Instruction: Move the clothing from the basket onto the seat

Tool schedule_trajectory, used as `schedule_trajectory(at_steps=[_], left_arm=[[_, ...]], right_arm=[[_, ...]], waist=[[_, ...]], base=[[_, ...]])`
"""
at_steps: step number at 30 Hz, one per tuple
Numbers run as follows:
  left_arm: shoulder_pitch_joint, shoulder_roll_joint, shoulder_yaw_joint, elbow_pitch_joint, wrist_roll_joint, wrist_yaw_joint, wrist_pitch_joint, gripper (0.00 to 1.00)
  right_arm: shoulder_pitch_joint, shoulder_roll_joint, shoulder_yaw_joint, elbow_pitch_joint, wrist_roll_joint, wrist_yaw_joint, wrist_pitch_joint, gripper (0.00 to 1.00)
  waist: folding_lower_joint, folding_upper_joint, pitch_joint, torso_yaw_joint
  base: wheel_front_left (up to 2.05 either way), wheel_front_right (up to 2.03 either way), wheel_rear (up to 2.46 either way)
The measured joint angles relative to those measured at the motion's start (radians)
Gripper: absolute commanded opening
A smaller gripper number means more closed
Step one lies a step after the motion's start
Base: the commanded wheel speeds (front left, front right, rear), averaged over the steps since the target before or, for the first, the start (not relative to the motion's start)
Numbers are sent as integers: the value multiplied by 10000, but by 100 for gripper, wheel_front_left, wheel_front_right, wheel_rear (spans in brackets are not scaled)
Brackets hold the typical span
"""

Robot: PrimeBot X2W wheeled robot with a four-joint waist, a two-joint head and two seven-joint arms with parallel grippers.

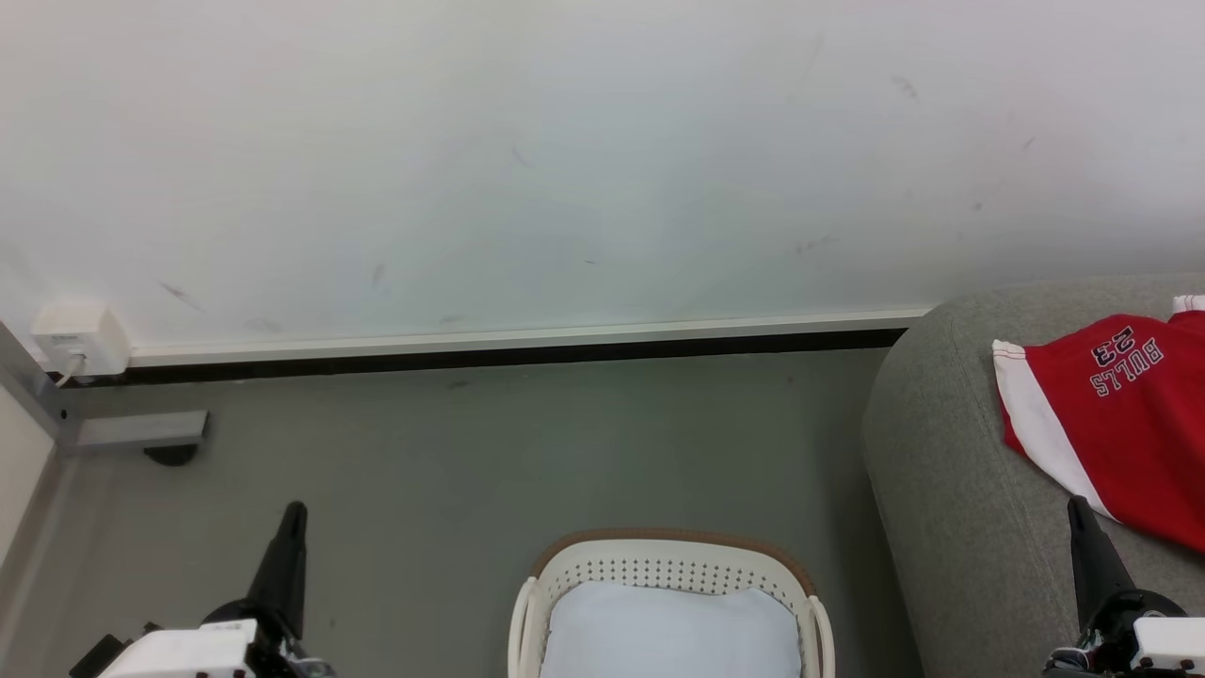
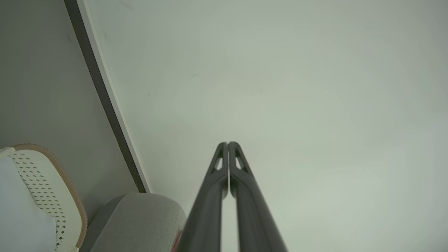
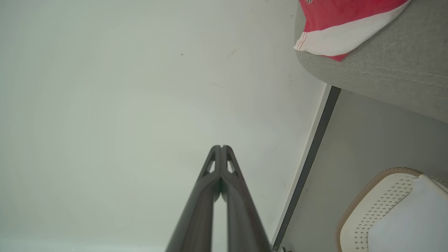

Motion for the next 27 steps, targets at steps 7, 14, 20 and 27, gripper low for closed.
schedule_trajectory(at_steps=[7, 14, 20, 27], left_arm=[[-1, 0, 0, 0, 0, 0, 0, 0], [-1, 0, 0, 0, 0, 0, 0, 0], [-1, 0, 0, 0, 0, 0, 0, 0], [-2, 0, 0, 0, 0, 0, 0, 0]], right_arm=[[-1, 0, 0, 0, 0, 0, 0, 0], [-1, 0, 0, 0, 0, 0, 0, 0], [-1, 0, 0, 0, 0, 0, 0, 0], [-2, 0, 0, 0, 0, 0, 0, 0]], waist=[[0, 0, 0, 0], [0, 0, 0, 0], [0, 0, 0, 0], [0, 0, 0, 0]], base=[[0, 0, 0], [0, 0, 0], [0, 0, 0], [0, 0, 0]])
